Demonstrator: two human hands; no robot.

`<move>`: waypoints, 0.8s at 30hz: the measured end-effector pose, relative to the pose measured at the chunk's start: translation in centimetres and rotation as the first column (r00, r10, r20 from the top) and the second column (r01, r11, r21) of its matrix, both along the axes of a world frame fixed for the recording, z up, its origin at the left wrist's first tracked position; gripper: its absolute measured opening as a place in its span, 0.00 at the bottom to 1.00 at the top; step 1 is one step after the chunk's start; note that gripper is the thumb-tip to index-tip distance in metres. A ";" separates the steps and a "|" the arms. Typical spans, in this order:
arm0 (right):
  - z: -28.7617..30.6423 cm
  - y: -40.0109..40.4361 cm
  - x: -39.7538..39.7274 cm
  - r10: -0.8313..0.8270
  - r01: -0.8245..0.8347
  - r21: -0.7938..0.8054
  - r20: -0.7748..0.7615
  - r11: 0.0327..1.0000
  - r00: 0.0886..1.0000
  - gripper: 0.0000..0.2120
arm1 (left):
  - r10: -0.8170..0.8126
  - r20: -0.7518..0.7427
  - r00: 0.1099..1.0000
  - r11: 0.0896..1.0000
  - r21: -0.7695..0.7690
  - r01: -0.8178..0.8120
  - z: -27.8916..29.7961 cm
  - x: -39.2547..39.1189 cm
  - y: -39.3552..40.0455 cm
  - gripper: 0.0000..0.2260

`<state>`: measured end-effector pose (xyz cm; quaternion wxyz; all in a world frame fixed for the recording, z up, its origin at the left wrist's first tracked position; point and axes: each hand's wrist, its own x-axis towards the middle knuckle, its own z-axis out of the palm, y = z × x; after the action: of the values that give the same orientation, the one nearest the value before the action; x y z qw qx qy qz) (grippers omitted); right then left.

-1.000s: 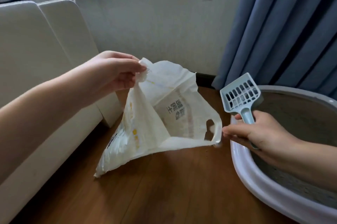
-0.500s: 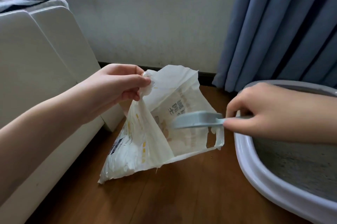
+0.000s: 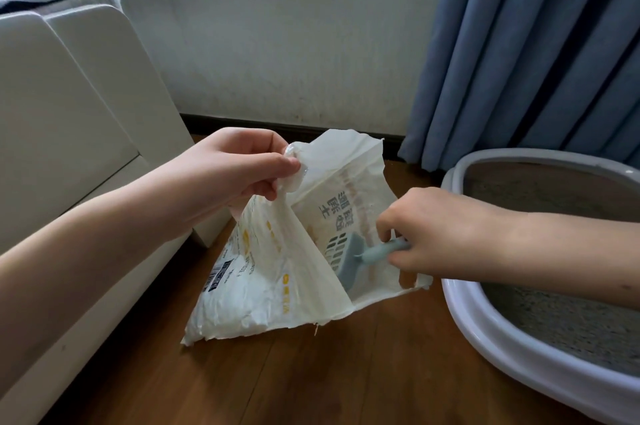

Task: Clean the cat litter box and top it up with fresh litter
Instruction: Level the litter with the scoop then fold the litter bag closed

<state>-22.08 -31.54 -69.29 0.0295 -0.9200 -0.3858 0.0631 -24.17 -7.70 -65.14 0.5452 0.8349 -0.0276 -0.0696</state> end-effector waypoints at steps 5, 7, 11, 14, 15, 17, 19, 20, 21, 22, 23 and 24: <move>0.0 -1.3 0.3 -0.036 0.024 0.137 0.089 0.990 0.995 0.12 | -0.013 0.004 1.000 1.000 -0.015 0.013 0.1 0.0 0.0 0.07; -0.1 -1.9 0.6 -0.111 0.083 0.270 0.092 0.959 0.990 0.10 | -0.009 0.003 1.000 1.000 -0.008 0.009 0.2 0.0 0.2 0.08; -1.4 -2.9 1.2 -0.414 0.462 0.232 -0.227 0.856 0.882 0.13 | -0.006 -0.008 1.000 1.000 -0.016 0.006 0.2 0.0 0.5 0.11; -2.7 -2.6 1.1 -0.449 0.663 0.083 -0.672 0.744 0.589 0.14 | 0.000 -0.010 1.000 0.998 -0.068 -0.001 0.1 0.1 0.4 0.07; -2.7 -2.5 1.0 -0.395 0.697 0.089 -0.770 0.712 0.502 0.11 | -0.001 -0.012 1.000 0.997 -0.072 0.001 0.1 0.1 0.1 0.08; -2.4 -2.2 0.7 -0.286 0.721 0.149 -0.849 0.677 0.444 0.08 | -0.001 -0.017 1.000 0.997 -0.073 -0.001 -0.1 0.1 -0.8 0.08; -1.7 -1.7 0.7 -0.188 0.747 0.227 -0.885 0.625 0.426 0.08 | 0.004 -0.010 1.000 0.998 -0.056 -0.005 -0.4 0.1 -2.0 0.06; -1.3 -1.3 0.8 -0.139 0.769 0.252 -0.904 0.587 0.403 0.08 | 0.008 -0.006 1.000 1.000 -0.029 -0.008 -0.6 0.2 -2.7 0.05; -0.8 -0.8 0.9 -0.086 0.795 0.267 -0.925 0.544 0.369 0.08 | 0.007 -0.001 1.000 1.000 -0.004 -0.007 -0.9 0.2 -3.4 0.04; -0.3 -0.4 0.9 -0.031 0.818 0.275 -0.941 0.505 0.336 0.08 | -0.007 0.004 1.000 1.000 0.011 0.007 -1.3 0.1 -4.0 0.03; 0.2 0.0 1.0 0.020 0.831 0.285 -0.949 0.478 0.314 0.09 | -0.032 0.008 0.999 0.999 0.010 0.032 -2.0 0.1 -4.6 0.02; 0.6 0.3 0.9 0.066 0.835 0.298 -0.951 0.462 0.303 0.09 | -0.062 0.009 0.998 0.998 0.006 0.062 -2.7 0.0 -5.0 0.01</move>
<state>-21.15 -31.25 -68.74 0.6376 -0.6893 -0.0143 0.3436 -24.16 -12.75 -67.81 0.5404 0.8355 -0.0558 -0.0827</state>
